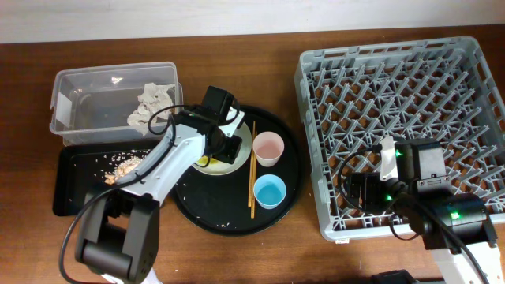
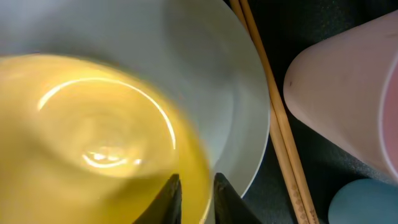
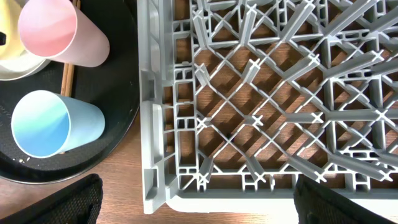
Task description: Sort waste into correct bins and load items into the dishwasher rack
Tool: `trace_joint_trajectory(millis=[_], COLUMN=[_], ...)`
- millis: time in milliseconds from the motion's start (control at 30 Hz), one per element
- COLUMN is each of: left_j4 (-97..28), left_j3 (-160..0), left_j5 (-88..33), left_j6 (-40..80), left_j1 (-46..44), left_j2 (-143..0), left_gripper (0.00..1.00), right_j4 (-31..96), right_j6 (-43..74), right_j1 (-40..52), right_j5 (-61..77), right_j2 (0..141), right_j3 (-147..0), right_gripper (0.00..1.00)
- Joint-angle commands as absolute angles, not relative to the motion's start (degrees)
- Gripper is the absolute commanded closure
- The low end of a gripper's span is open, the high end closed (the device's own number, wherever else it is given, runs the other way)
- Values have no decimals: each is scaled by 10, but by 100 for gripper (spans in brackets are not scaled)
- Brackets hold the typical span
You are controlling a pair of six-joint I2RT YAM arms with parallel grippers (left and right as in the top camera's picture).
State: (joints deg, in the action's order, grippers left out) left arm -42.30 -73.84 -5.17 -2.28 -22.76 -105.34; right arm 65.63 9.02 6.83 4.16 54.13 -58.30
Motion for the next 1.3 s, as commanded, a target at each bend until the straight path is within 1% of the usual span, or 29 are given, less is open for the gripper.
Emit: trace_joint_trajectory(millis=[0, 67, 100, 133, 167, 200, 300, 367, 433, 467, 500, 533, 567, 633, 700, 767, 800, 833, 867, 900, 933, 967, 1000, 1100, 1200, 1267], left_j4=[-453, -523, -550, -569, -588, -608, -599, -541, -466, -445, -437, -433, -433, -439, -444, -430, -411, -371, -343, -295, -255, -210, -184, -171, -126, -120], left_j3=[-767, -830, -853, -865, -865, -857, -787, -702, -639, -624, -618, -619, -619, -622, -624, -624, -624, -624, -624, -624, -624, -624, -624, -624, -624, -624], left_j5=[-47, -62, -90, -157, -212, -226, -225, -185, -135, -135, -135, -135, -135, -135, -135, -137, -162, -289, -383, -525, -626, -717, -764, -803, -806, -806], left_j6=[-21, -21, -21, -21, -21, -21, -21, -4, 35, 46, 52, 52, 52, 67, 69, 113, 148, 154, 154, 154, 154, 162, 174, 173, 191, 199], left_j1=[-227, -227, -227, -229, -234, -248, -306, -348, -359, -359, -359, -359, -359, -356, -328, -272, -223, -158, -128, -96, -83, -81, -82, -91, -134, -150], left_j2=[-1048, -1015, -998, -975, -967, -968, -968, -971, -972, -972, -972, -972, -971, -950, -856, -762, -729, -727, -739, -768, -799, -835, -863, -908, -911, -911], left_gripper=[68, 59, 51, 48, 47, 47, 47, 48, 48, 53, 78, 95, 100, 100, 100, 100, 100, 100, 100, 100, 100, 100, 100, 100, 100, 100], right_j4=[657, 657, 657, 657, 657, 657, 657, 658, 659, 659, 662, 663, 663, 663, 648, 586, 538, 516, 507, 496, 489, 473, 465, 391, 319, 283], right_j6=[93, 93, 93, 93, 93, 93, 93, 93, 93, 93, 93, 93, 93, 92, 93, 114, 121, 120, 105, 57, 28, -20, -31, -30, -30, -30], right_j1=[67, 67, 67, 67, 67, 67, 67, 67, 67, 67, 67, 67, 67, 67, 67, 67, 67, 67, 67, 67, 67, 67, 67, 67, 67, 68], right_j5=[39, 39, 39, 39, 39, 39, 39, 39, 39, 39, 39, 39, 39, 36, -15, -45, 10, 109, 184, 331, 401, 512, 545, 644, 755, 803], right_j2=[540, 540, 540, 540, 540, 540, 540, 540, 540, 540, 540, 540, 540, 540, 540, 540, 546, 561, 574, 597, 611, 635, 645, 698, 769, 790], right_j3=[-593, -593, -593, -593, -593, -593, -593, -593, -593, -593, -593, -593, -593, -593, -593, -593, -593, -593, -593, -593, -593, -593, -593, -593, -593, -593], right_gripper=[1, 1, 1, 1, 1, 1, 1, 1, 1, 1, 1, 1, 1, 1, 1, 1, 1, 1, 1, 1, 1, 1, 1, 1, 1, 1])
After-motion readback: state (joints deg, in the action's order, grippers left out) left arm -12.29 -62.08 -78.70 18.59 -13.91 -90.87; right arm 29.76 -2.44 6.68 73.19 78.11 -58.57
